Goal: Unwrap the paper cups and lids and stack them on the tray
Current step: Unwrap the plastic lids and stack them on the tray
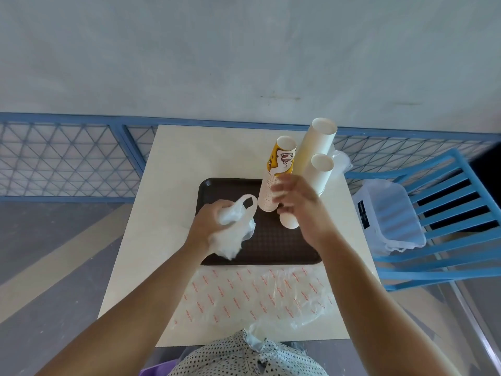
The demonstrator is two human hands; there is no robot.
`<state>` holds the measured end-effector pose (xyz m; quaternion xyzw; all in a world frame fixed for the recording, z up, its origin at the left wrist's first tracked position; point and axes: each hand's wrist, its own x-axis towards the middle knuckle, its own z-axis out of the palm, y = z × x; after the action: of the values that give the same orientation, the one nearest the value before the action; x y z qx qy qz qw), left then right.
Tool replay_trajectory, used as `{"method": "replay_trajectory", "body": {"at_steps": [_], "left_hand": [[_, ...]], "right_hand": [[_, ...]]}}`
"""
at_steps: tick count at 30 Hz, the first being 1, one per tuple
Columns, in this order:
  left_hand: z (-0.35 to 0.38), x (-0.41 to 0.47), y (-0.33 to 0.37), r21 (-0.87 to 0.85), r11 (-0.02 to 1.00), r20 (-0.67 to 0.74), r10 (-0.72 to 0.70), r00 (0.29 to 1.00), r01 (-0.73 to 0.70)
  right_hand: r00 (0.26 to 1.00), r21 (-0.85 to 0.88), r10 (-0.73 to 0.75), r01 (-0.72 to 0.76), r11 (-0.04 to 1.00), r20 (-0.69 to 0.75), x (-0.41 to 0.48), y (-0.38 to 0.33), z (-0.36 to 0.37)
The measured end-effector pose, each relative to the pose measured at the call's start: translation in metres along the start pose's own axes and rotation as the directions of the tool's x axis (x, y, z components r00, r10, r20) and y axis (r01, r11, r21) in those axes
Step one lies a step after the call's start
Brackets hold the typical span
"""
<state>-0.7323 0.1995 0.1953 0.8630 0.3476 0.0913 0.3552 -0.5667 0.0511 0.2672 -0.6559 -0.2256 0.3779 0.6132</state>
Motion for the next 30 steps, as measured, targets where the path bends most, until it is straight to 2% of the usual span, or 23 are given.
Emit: {"method": "replay_trajectory", "body": {"at_steps": [2,3,4,6,9,15,19,21,24,26,27,28,30], "left_hand": [[0.0,0.002,0.001,-0.124,0.99,0.037,-0.066,0.997,0.07],[0.0,0.001,0.004,-0.169,0.981,0.049,-0.089,0.995,0.096],[0.0,0.0,0.007,-0.243,0.962,0.062,-0.113,0.992,0.125],[-0.002,-0.003,0.016,-0.332,0.934,0.11,-0.101,0.989,0.132],[-0.001,-0.005,0.022,-0.343,0.928,0.168,-0.092,0.981,0.146],[0.004,-0.012,0.032,-0.386,0.907,0.152,-0.121,0.981,0.171],[0.007,-0.014,0.045,-0.405,0.904,0.11,-0.104,0.988,0.14],[0.01,-0.014,0.05,-0.384,0.911,0.048,-0.145,0.988,0.152],[0.011,-0.011,0.055,-0.389,0.898,-0.025,-0.231,0.973,0.204],[0.006,-0.008,0.056,-0.473,0.828,0.066,-0.307,0.949,0.301],[0.004,-0.007,0.057,-0.559,0.742,0.145,-0.352,0.925,0.37],[0.002,-0.006,0.057,-0.633,0.639,0.212,-0.398,0.893,0.436],[0.002,-0.007,0.056,-0.723,0.466,0.288,-0.47,0.835,0.511]], "right_hand": [[0.992,-0.372,0.12,-0.094,0.923,0.048,0.0,0.026,0.006],[0.986,-0.457,0.139,-0.083,0.886,0.091,0.0,0.039,0.009],[0.984,-0.459,0.135,-0.069,0.886,0.112,-0.001,0.049,0.012],[0.99,-0.346,0.099,-0.057,0.936,0.104,-0.006,0.057,0.021],[0.995,-0.165,0.08,-0.069,0.984,0.064,-0.012,0.06,0.032],[0.97,0.064,0.225,-0.231,0.971,0.091,-0.018,0.058,0.037],[0.982,0.038,0.18,-0.182,0.983,0.06,-0.018,0.055,0.04],[0.984,0.051,0.16,-0.164,0.985,0.076,-0.017,0.051,0.04],[0.972,0.287,0.215,-0.233,0.929,0.094,-0.019,0.044,0.035],[0.971,0.353,0.222,-0.237,0.905,0.083,-0.021,0.04,0.032],[0.974,0.375,0.215,-0.226,0.899,0.07,-0.024,0.036,0.03],[0.979,0.352,0.198,-0.2,0.914,0.042,-0.024,0.039,0.028],[0.993,0.16,0.116,-0.114,0.981,-0.002,-0.024,0.046,0.026]]}}
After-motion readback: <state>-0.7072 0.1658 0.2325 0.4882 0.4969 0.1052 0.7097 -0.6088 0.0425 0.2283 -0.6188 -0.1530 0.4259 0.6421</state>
